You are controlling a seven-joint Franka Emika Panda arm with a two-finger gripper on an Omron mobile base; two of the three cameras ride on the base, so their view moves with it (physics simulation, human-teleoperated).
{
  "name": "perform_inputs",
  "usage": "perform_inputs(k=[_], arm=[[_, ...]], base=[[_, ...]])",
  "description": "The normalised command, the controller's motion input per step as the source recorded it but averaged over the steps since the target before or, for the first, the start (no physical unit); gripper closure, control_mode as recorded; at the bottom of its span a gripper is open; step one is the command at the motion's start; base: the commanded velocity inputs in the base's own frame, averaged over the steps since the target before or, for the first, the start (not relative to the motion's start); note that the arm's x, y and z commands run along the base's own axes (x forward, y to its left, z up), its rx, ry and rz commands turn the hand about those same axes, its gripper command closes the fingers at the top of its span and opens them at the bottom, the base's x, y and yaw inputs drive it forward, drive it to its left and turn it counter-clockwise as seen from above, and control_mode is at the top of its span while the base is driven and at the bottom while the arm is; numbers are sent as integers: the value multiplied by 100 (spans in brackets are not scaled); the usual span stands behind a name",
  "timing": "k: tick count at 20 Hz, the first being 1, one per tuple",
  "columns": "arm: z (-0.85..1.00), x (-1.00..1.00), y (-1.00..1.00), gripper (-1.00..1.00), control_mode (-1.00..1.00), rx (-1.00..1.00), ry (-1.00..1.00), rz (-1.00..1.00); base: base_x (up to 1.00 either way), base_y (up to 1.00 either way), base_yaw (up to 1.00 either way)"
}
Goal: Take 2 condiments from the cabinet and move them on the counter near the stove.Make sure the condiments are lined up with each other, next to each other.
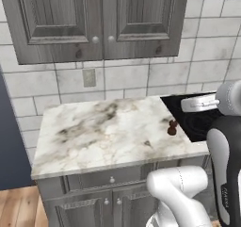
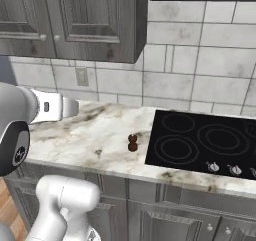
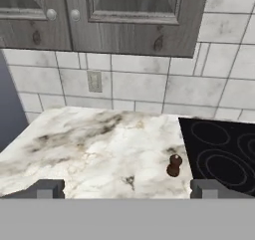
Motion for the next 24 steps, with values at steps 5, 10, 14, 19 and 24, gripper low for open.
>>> perform_inputs(k=[5, 10, 14, 19, 24], arm=[[0, 0, 0, -100, 100, 0, 0, 0], [0, 0, 0, -100, 100, 0, 0, 0], [0, 0, 0, -100, 100, 0, 0, 0], [0, 0, 0, -100, 100, 0, 0, 0], [0, 0, 0, -100, 100, 0, 0, 0]], base=[[-26, -55, -13], [-4, -90, -2], [0, -100, 0], [0, -100, 0], [-7, -95, 0]])
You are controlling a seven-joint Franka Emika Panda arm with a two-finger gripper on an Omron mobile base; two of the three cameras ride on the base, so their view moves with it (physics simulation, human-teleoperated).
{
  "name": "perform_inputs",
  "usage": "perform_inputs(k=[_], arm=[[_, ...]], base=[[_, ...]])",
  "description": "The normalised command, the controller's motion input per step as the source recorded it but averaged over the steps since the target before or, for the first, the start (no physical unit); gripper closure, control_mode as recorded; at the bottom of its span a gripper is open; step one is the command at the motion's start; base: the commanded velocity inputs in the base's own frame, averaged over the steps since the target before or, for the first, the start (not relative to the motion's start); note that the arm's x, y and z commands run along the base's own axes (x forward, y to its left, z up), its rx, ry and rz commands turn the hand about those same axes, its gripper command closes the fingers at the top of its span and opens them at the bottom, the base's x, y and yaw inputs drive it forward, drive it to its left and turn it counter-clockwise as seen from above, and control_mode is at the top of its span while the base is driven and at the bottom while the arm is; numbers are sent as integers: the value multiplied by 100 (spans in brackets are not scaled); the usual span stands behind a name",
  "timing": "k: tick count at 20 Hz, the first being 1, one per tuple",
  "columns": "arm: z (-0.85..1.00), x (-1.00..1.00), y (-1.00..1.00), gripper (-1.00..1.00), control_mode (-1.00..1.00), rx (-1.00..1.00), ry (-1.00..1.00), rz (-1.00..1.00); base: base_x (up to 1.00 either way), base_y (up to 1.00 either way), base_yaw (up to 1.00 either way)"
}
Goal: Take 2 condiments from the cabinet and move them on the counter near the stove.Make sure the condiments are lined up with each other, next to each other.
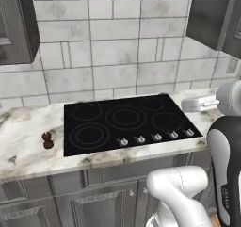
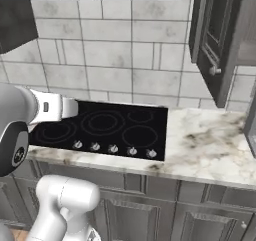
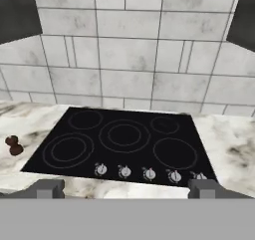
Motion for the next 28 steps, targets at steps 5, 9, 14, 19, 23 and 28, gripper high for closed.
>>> perform_inputs(k=[5, 9, 14, 19, 23, 28], arm=[[0, 0, 0, -100, 100, 0, 0, 0], [0, 0, 0, -100, 100, 0, 0, 0], [0, 0, 0, -100, 100, 0, 0, 0], [0, 0, 0, -100, 100, 0, 0, 0], [0, 0, 0, -100, 100, 0, 0, 0], [0, 0, 0, -100, 100, 0, 0, 0]], base=[[-29, -76, 0], [-34, -50, 0], [-5, -63, -1], [0, -69, -4], [0, -62, -3], [0, -57, -3]])
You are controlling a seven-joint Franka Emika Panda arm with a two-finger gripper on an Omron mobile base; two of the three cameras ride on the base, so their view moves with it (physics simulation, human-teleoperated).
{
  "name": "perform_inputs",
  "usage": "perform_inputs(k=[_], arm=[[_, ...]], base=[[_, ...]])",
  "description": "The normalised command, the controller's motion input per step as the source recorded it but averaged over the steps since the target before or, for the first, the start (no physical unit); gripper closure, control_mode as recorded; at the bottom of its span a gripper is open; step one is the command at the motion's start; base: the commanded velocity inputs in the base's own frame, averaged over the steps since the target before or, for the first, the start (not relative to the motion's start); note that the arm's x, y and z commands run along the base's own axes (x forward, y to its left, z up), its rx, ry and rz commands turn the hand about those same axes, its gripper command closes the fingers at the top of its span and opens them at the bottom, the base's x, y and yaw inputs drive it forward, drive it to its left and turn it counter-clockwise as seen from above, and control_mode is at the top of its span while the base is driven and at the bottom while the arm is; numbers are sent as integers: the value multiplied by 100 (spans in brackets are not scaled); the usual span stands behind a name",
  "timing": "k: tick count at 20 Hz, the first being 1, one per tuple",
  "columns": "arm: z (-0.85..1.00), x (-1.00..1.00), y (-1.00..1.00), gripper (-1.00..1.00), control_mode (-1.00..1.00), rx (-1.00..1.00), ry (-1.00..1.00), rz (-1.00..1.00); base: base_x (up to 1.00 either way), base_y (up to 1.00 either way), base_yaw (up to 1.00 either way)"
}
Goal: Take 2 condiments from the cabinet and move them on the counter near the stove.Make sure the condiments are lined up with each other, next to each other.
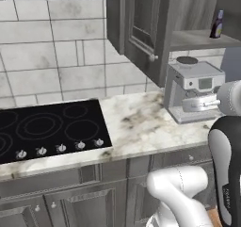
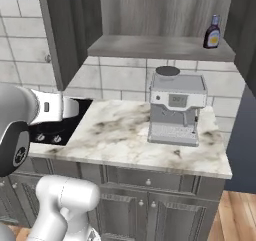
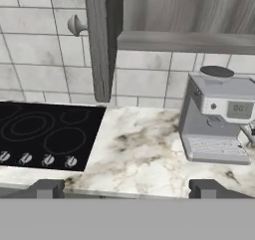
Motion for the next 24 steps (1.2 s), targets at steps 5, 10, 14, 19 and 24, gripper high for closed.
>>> perform_inputs(k=[5, 10, 14, 19, 24], arm=[[0, 0, 0, -100, 100, 0, 0, 0], [0, 0, 0, -100, 100, 0, 0, 0], [0, 0, 0, -100, 100, 0, 0, 0], [0, 0, 0, -100, 100, 0, 0, 0], [0, 0, 0, -100, 100, 0, 0, 0]], base=[[3, -47, -4], [12, -39, -4], [15, -33, -3], [28, -38, -3], [35, -47, -3]])
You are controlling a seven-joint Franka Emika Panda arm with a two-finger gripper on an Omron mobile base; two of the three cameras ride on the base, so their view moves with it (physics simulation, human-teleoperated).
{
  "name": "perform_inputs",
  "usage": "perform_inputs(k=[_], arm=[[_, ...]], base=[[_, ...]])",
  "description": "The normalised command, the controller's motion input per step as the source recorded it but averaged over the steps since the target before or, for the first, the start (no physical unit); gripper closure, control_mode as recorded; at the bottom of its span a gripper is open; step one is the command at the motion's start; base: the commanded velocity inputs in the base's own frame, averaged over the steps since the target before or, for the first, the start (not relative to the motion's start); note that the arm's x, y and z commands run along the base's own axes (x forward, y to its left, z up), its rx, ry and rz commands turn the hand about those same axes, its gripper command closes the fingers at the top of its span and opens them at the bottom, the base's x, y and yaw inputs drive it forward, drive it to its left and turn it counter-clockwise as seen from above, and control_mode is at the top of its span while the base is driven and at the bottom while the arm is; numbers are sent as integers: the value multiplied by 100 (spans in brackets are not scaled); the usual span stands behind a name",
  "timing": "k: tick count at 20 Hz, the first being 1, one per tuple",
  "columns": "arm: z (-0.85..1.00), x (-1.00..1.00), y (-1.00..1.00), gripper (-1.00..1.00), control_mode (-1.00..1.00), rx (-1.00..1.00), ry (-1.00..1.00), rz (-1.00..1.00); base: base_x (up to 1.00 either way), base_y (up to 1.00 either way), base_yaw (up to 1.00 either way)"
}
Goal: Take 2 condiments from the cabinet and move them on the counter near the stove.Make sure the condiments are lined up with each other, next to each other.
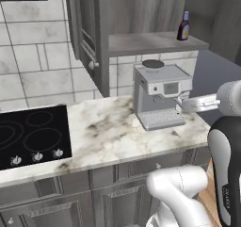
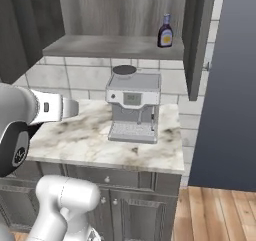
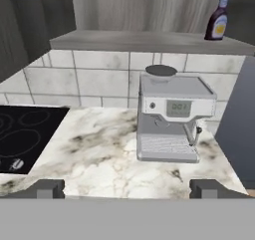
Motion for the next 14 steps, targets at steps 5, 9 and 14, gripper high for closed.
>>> perform_inputs(k=[5, 9, 14], arm=[[0, 0, 0, -100, 100, 0, 0, 0], [0, 0, 0, -100, 100, 0, 0, 0], [0, 0, 0, -100, 100, 0, 0, 0]], base=[[53, -37, 0], [61, -19, 0], [56, -25, 0]])
